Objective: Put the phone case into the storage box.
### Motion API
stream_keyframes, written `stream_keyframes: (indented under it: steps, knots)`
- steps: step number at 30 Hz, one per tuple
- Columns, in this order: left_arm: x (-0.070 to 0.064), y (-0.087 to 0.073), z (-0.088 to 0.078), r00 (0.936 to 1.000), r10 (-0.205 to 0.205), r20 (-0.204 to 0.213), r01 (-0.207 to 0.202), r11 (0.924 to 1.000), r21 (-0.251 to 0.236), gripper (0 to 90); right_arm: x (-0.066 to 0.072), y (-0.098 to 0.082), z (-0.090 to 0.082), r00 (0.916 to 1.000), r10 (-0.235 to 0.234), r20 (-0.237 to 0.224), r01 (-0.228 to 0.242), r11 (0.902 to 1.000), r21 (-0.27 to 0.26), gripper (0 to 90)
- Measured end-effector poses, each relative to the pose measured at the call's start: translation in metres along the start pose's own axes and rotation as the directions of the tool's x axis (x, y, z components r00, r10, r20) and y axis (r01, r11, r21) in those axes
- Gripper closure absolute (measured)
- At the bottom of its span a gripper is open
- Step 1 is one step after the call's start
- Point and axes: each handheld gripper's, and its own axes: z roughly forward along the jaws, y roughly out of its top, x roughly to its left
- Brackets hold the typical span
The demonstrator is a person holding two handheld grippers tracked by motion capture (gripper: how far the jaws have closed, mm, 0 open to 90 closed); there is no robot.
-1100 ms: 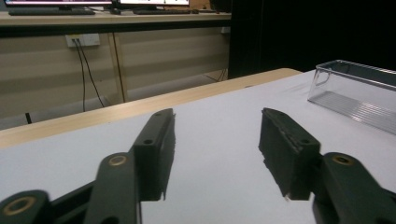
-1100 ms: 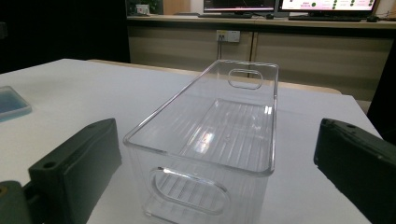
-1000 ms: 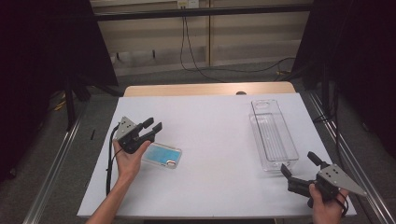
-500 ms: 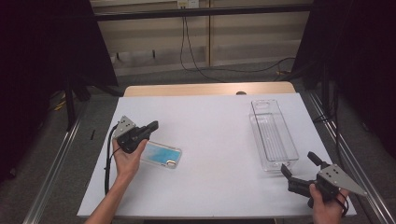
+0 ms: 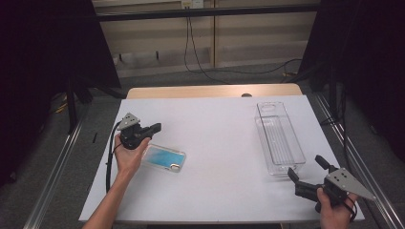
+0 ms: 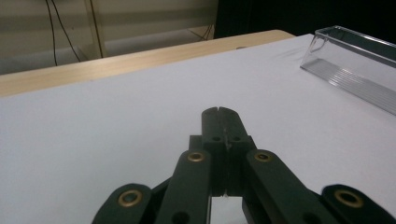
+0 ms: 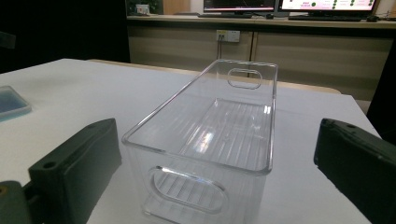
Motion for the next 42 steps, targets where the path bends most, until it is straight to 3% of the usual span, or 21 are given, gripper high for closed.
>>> stream_keyframes:
  steps: [4,9,12,17,21,25,31,32,35,36,41,42]
  knots:
    - [0.007,0.004,0.002,0.9999,-0.011,0.010,0.011,0.9991,0.041,90.0,0.000,0.000,0.000,1.0000,0.001,0.001,-0.001,1.0000,0.000,0.0]
    - [0.007,0.004,0.006,0.9998,0.020,-0.004,-0.019,0.9945,0.103,90.0,0.000,0.000,0.001,1.0000,0.000,0.000,0.000,1.0000,0.001,0.0]
    - [0.006,0.000,0.009,0.9990,0.045,-0.007,-0.043,0.9873,0.153,90.0,0.000,0.000,0.001,1.0000,-0.001,-0.003,0.001,1.0000,0.002,0.0]
    - [0.007,-0.001,0.013,0.9992,0.039,-0.002,-0.038,0.9819,0.186,90.0,0.000,-0.001,0.000,1.0000,-0.003,-0.006,0.003,1.0000,0.001,0.0]
    - [0.009,-0.003,0.016,0.9992,0.039,0.005,-0.040,0.9721,0.231,90.0,0.000,-0.001,0.000,1.0000,-0.003,-0.008,0.003,1.0000,0.002,0.0]
    - [0.015,-0.005,0.018,0.9999,0.013,0.008,-0.014,0.9673,0.253,90.0,0.001,0.000,0.000,0.9999,-0.004,-0.010,0.004,1.0000,0.003,0.0]
    - [0.017,-0.010,0.024,1.0000,0.003,-0.009,0.000,0.9466,0.323,90.0,0.001,-0.001,0.000,1.0000,-0.003,-0.009,0.003,1.0000,0.005,0.0]
    - [0.018,-0.011,0.024,0.9999,0.006,-0.009,-0.003,0.9403,0.340,90.0,0.001,-0.001,0.000,0.9999,-0.004,-0.009,0.004,1.0000,0.004,0.0]
    - [0.017,-0.013,0.027,0.9999,0.005,-0.014,0.000,0.9348,0.355,90.0,0.001,-0.001,-0.001,0.9999,-0.004,-0.010,0.004,1.0000,0.004,0.0]
    - [0.017,-0.014,0.029,0.9995,0.016,-0.026,-0.006,0.9271,0.375,90.0,0.001,-0.001,0.000,1.0000,-0.001,-0.008,0.001,1.0000,0.005,0.0]
    - [0.017,-0.016,0.032,0.9995,0.018,-0.027,-0.006,0.9229,0.385,90.0,0.000,-0.001,-0.001,0.9999,-0.001,-0.011,0.001,1.0000,0.005,0.0]
    - [0.018,-0.017,0.033,0.9994,0.023,-0.025,-0.011,0.9173,0.398,90.0,0.000,-0.001,-0.001,0.9999,0.000,-0.011,0.000,1.0000,0.004,0.0]
